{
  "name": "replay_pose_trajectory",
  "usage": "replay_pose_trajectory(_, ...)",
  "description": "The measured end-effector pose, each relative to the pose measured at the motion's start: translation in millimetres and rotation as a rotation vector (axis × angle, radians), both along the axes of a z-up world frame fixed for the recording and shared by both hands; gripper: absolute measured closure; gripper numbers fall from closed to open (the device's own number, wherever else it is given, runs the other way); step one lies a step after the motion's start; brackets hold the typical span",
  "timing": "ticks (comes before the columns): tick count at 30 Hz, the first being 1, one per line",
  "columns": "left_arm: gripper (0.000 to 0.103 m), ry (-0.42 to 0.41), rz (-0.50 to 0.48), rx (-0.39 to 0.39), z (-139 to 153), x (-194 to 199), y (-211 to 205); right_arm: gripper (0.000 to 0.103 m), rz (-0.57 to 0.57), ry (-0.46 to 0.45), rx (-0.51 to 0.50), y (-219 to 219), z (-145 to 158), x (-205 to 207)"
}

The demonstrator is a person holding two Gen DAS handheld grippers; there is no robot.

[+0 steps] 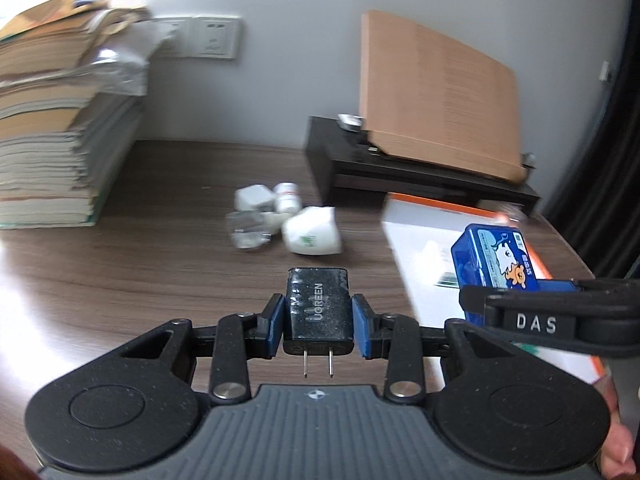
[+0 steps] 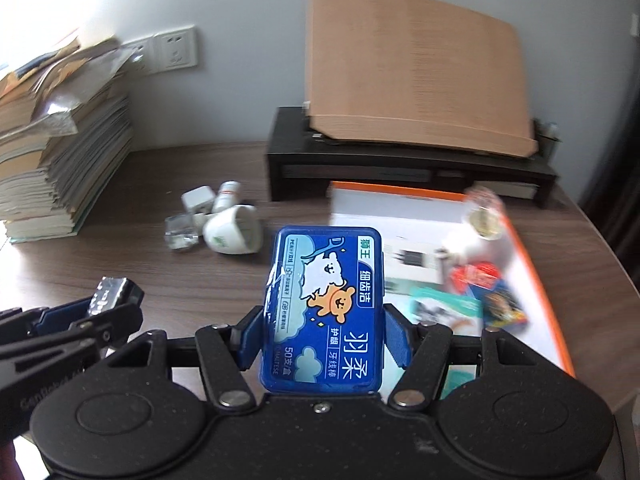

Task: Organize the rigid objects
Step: 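Carry the black plug charger and blue tin over the orange-rimmed box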

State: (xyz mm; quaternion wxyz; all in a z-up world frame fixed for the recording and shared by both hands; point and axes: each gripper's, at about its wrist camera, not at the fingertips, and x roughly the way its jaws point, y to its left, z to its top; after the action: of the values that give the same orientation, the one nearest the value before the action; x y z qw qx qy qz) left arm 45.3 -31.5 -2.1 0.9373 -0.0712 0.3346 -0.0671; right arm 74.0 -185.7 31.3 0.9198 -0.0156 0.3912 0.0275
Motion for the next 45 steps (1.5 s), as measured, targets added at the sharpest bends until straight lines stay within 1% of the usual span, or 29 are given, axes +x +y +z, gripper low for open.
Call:
replay_pose_trajectory(4, 0.067, 0.001, -0.062, -0.003, 3.2, -5.4, -27.4, 0.029, -0.047, -0.022, 0.006, -32.0, 4.3, -17.1)
replay_pose_trajectory(10, 0.067, 0.003, -0.128, -0.005, -0.2, -3.7, -61.9, 0.030, -0.116, -0.032, 0.011, -76.9, 5.4, -35.9)
replay_pose_trajectory(15, 0.067, -0.002, -0.165, -0.002, 0.7, 1.6, -89.6, 0.030, -0.157, -0.038, 0.015, -106.0, 5.5, -42.1)
replay_pose_trajectory(21, 0.067, -0.008, -0.183, 0.003, 1.3, 8.6, -118.1, 0.029, -0.165, -0.048, 0.014, -133.1, 6.3, -37.5)
replay_pose_trajectory(26, 0.067, -0.009, -0.168, 0.004, 0.7, 16.7, -136.1, 0.029, -0.144, -0.051, 0.016, -151.3, 4.7, -29.7)
replay_pose_trajectory(32, 0.067, -0.014, -0.130, 0.010, 2.6, 26.3, -154.0, 0.029, -0.093, -0.055, 0.018, -165.3, 3.3, -14.4)
replay_pose_trajectory(40, 0.067, -0.007, -0.060, 0.032, -0.4, 41.3, -169.1, 0.029, -0.019, -0.049, 0.029, -178.5, -5.9, 4.8)
replay_pose_trajectory(45, 0.067, -0.009, -0.039, 0.041, 0.0, 47.2, -176.3, 0.029, 0.009, -0.052, 0.039, -185.0, -10.1, 17.7)
